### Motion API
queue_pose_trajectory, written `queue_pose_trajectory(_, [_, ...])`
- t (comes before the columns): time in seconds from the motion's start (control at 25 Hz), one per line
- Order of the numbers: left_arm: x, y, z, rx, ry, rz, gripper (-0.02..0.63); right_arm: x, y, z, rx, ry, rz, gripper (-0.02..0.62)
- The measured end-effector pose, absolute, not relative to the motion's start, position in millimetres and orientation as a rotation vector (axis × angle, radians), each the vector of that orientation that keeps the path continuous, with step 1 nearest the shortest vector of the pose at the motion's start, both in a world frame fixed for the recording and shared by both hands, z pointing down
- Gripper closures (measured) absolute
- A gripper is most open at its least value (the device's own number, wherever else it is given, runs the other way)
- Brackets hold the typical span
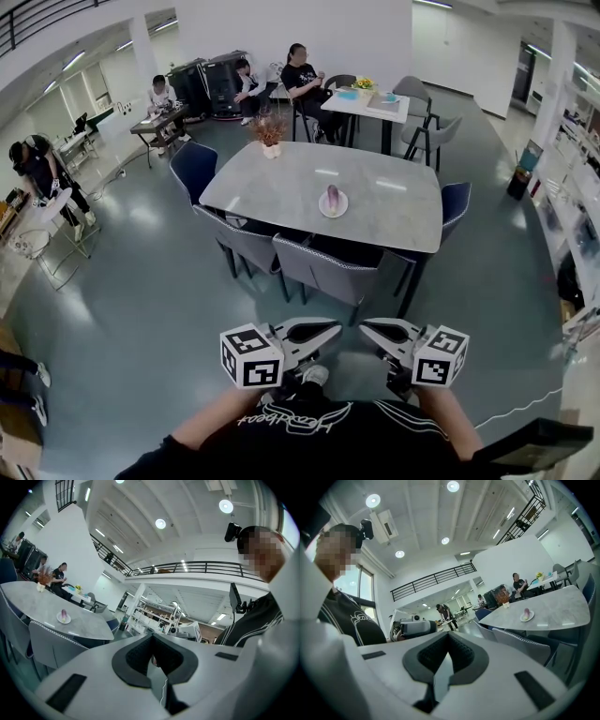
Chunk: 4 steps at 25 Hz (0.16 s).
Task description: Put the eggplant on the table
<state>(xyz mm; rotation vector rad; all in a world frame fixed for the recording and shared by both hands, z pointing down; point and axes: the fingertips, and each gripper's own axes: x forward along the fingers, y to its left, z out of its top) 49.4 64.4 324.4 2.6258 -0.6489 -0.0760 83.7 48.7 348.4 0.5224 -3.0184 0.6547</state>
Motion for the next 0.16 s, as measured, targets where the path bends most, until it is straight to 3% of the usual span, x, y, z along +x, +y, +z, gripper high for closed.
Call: queue_pose_trajectory(0.16, [48.5, 69.4, 326.1, 2.626, -0.643, -0.074, 0.598, 81.3, 52.8, 351.6, 0.52, -3.01, 0.647, 0.589])
